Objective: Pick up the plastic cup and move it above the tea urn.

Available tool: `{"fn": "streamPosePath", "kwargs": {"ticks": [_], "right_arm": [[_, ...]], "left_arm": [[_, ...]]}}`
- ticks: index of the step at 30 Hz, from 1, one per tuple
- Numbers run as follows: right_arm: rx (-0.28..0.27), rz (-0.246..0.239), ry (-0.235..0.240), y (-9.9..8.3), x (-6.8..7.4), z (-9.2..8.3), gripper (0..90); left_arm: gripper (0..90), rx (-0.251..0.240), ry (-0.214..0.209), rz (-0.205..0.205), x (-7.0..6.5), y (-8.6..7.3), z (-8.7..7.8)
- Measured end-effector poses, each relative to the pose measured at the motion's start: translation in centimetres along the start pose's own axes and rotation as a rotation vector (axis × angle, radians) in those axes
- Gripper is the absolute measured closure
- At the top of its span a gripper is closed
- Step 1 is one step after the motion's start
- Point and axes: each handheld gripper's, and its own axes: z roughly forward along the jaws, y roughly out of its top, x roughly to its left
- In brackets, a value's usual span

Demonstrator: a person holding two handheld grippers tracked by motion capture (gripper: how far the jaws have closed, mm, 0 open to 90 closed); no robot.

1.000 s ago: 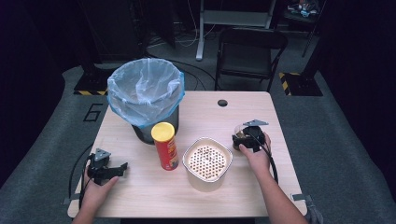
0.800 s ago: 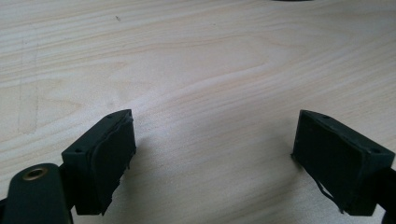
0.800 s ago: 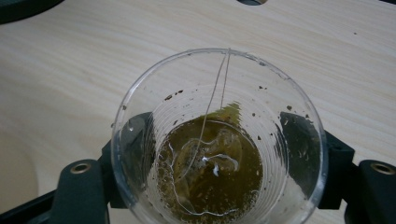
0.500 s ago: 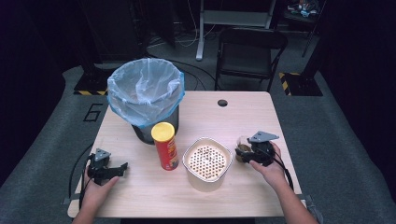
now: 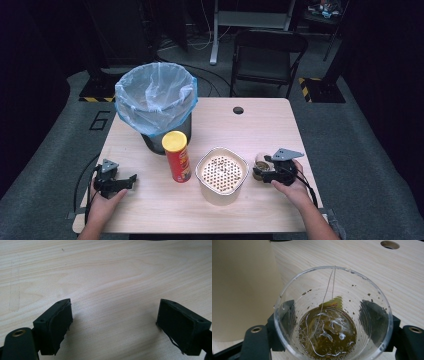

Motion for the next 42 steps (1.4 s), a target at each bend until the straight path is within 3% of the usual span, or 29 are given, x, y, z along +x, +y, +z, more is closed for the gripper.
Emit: {"fn": "streamPosePath", "kwargs": {"ticks": [10, 17, 23, 25, 33, 34, 36, 38, 40, 42], "right_arm": [[-0.009, -0.004, -0.033, -0.2, 0.4, 0.3, 28.0], [-0.013, 0.005, -0.010, -0.1, 0.2, 0.2, 30.5], [-0.020, -0.030, 0.014, 1.0, 0.6, -0.7, 30.9], [-0.010, -0.061, 0.034, 1.8, 0.6, -1.1, 31.9], [0.008, -0.108, 0.017, 4.4, 0.1, -1.4, 32.2], [0.005, -0.123, 0.014, 4.8, 0.0, -1.5, 32.6], [0.019, -0.200, 0.011, 6.8, -0.1, -1.8, 33.3], [0.021, -0.209, -0.002, 7.3, 0.0, -1.9, 33.5], [0.018, -0.271, -0.004, 9.2, 0.3, -1.9, 34.1], [0.011, -0.283, 0.007, 9.7, 0.3, -1.8, 34.2]], "left_arm": [[12.8, 0.000, 0.000, 0.000, 0.0, 0.0, 0.0], [12.8, 0.000, 0.000, 0.000, 0.0, 0.0, 0.0], [12.8, 0.000, 0.000, 0.000, 0.0, 0.0, 0.0], [12.8, 0.000, 0.000, 0.000, 0.0, 0.0, 0.0], [12.8, 0.000, 0.000, 0.000, 0.0, 0.0, 0.0], [12.8, 0.000, 0.000, 0.000, 0.0, 0.0, 0.0], [12.8, 0.000, 0.000, 0.000, 0.0, 0.0, 0.0], [12.8, 0.000, 0.000, 0.000, 0.0, 0.0, 0.0], [12.8, 0.000, 0.000, 0.000, 0.0, 0.0, 0.0], [12.8, 0.000, 0.000, 0.000, 0.0, 0.0, 0.0]]}}
